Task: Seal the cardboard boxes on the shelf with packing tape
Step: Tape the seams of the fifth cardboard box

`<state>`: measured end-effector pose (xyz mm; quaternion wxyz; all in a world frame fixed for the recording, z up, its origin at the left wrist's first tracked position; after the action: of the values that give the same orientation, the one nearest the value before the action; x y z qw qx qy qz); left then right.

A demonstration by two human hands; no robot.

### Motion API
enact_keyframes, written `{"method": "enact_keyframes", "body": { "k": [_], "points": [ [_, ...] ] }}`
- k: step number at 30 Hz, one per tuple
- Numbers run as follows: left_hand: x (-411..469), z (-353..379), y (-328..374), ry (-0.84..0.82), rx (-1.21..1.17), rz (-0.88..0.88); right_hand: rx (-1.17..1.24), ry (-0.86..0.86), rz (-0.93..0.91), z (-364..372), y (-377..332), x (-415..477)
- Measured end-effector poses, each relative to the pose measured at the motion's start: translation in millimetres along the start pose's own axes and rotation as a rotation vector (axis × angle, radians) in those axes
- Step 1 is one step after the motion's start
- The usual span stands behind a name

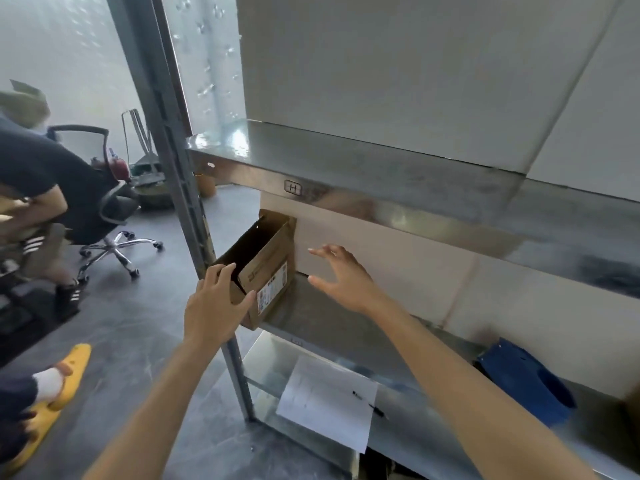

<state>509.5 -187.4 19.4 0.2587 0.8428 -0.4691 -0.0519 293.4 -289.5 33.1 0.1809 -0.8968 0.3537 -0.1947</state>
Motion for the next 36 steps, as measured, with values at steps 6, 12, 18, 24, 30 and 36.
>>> {"method": "enact_keyframes", "body": {
  "k": [6,12,18,24,30,36],
  "points": [
    [25.0,7.4,-12.8,-0.023,-0.081,0.079,0.014,-0.031,-0.028,21.7,-8.3,35.1],
    [42.7,18.9,-22.0,-0.028,-0.127,0.228,0.021,-0.004,0.076,34.4,2.6,58.4],
    [48.6,27.5,-31.9,-0.042,-0.129,0.414,0.099,0.08,0.247,36.8,32.1,55.8],
    [61.4,36.2,-31.2,-0.128,-0.157,0.493,0.124,0.042,0.356,41.1,51.5,38.7],
    [66.6,52.1,-10.1,-0.223,-0.19,0.549,0.087,0.083,0.392,25.7,52.2,9.4],
    [46.6,73.7,50.6,-0.326,-0.231,0.661,0.071,0.204,0.497,-5.6,68.3,-61.9]
  ]
}}
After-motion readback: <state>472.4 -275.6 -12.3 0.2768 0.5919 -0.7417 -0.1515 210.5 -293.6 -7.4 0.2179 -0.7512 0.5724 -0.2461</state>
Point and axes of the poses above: each hand's wrist, its own x-axis towards the middle knuckle, its own z-axis out of the palm, y = z × x, the point moved 9 cm from there along x, towards the middle knuckle, and after that the axes turned 12 degrees about -z, right-handed, at the moved point
